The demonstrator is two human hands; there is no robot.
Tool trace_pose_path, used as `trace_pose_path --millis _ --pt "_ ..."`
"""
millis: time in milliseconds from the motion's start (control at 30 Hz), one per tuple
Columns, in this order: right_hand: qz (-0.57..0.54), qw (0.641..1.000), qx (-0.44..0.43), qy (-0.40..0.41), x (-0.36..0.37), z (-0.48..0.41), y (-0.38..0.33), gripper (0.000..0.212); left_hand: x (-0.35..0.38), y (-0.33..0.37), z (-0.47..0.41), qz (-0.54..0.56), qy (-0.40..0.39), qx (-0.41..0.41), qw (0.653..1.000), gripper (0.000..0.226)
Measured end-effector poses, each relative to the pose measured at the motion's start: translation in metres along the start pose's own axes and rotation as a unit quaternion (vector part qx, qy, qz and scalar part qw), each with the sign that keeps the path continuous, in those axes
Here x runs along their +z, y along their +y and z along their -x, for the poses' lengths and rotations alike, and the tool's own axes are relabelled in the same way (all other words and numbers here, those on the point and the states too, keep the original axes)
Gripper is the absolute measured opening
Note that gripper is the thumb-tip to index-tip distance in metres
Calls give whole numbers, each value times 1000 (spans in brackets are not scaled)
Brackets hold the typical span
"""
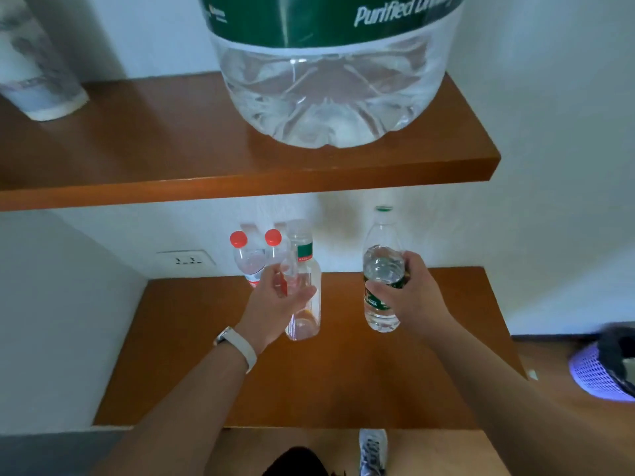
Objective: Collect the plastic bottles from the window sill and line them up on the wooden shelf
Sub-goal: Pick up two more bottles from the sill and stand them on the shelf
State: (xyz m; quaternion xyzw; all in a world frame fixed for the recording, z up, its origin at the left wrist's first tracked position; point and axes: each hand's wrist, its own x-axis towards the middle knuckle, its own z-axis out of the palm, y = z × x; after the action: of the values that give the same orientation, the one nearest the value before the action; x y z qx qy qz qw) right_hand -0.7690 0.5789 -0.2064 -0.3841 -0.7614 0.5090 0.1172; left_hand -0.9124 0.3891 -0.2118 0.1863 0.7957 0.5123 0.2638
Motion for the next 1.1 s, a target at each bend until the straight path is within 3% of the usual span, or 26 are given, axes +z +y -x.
trace_pose_path --millis 267,567,767,967,1100 --pt "-5 999 -8 -38 4 -35 21 61 22 -7 -21 15 31 -32 999 44" --pt "29 999 -5 -40 22 -66 43 59 52 -25 -54 21 3 -46 999 62" --pt "26 998 8 -51 36 -82 59 57 64 -45 -77 41 26 -91 995 69" --pt "38 997 9 -67 48 -94 65 55 81 -53 -88 38 47 -99 993 66" --pt "43 996 7 -74 59 -100 66 57 89 -61 -95 18 100 -101 990 52"
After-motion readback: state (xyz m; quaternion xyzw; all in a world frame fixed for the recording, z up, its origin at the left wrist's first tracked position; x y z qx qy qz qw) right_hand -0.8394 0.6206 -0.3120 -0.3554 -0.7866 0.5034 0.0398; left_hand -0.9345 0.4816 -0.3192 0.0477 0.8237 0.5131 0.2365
